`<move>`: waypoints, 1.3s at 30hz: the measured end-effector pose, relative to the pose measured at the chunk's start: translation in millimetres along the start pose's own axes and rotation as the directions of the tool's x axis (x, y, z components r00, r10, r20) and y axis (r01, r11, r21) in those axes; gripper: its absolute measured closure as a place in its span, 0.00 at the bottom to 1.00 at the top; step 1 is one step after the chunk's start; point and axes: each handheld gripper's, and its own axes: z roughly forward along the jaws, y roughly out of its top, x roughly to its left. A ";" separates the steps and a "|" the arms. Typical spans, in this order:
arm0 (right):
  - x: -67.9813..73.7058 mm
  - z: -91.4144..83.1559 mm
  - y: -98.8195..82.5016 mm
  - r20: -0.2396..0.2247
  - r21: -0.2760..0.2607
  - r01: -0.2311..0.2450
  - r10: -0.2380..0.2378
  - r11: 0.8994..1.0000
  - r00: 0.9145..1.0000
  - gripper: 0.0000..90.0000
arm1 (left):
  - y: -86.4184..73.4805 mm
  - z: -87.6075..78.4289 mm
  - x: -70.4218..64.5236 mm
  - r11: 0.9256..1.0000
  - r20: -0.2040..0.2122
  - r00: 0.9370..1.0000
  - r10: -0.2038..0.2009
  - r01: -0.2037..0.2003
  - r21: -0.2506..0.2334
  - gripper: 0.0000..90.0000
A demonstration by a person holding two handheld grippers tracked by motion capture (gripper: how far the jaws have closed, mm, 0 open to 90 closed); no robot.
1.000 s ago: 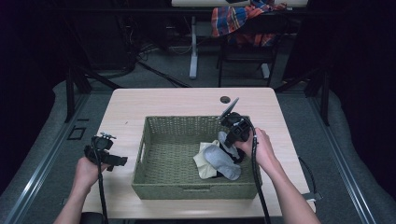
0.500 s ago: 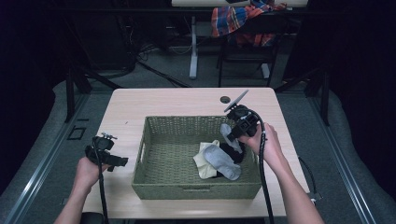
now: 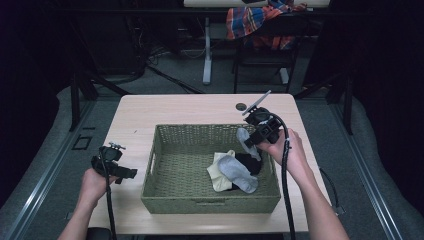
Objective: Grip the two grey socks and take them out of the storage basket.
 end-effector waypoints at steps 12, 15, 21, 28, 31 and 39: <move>-11.0 -18.7 -10.0 0.036 -0.035 -0.030 0.031 0.999 0.999 0.88 | 0.0 -1.3 0.1 1.000 -0.002 1.000 -0.001 0.001 -0.004 0.01; -14.2 -23.5 -13.1 0.036 -0.056 -0.047 0.049 0.997 0.998 0.88 | 0.3 -1.0 0.1 1.000 -0.001 1.000 -0.002 0.002 -0.004 0.01; -29.3 -36.4 -24.5 0.063 -0.071 -0.091 0.095 0.993 0.993 0.88 | 0.1 -1.3 0.2 1.000 -0.001 1.000 0.000 0.000 -0.005 0.01; -46.9 -42.7 -37.2 0.092 -0.070 -0.132 0.138 0.989 0.986 0.88 | 0.1 -2.0 0.6 1.000 -0.001 1.000 -0.002 0.002 -0.003 0.01; -57.0 -46.1 -45.3 0.115 -0.070 -0.163 0.170 0.984 0.979 0.88 | 0.1 -2.5 0.6 1.000 -0.003 1.000 -0.003 0.002 -0.005 0.01; -86.3 -35.0 -66.2 0.156 -0.049 -0.251 0.255 0.967 0.954 0.89 | 0.1 -3.8 0.5 1.000 0.002 1.000 -0.006 0.006 -0.010 0.01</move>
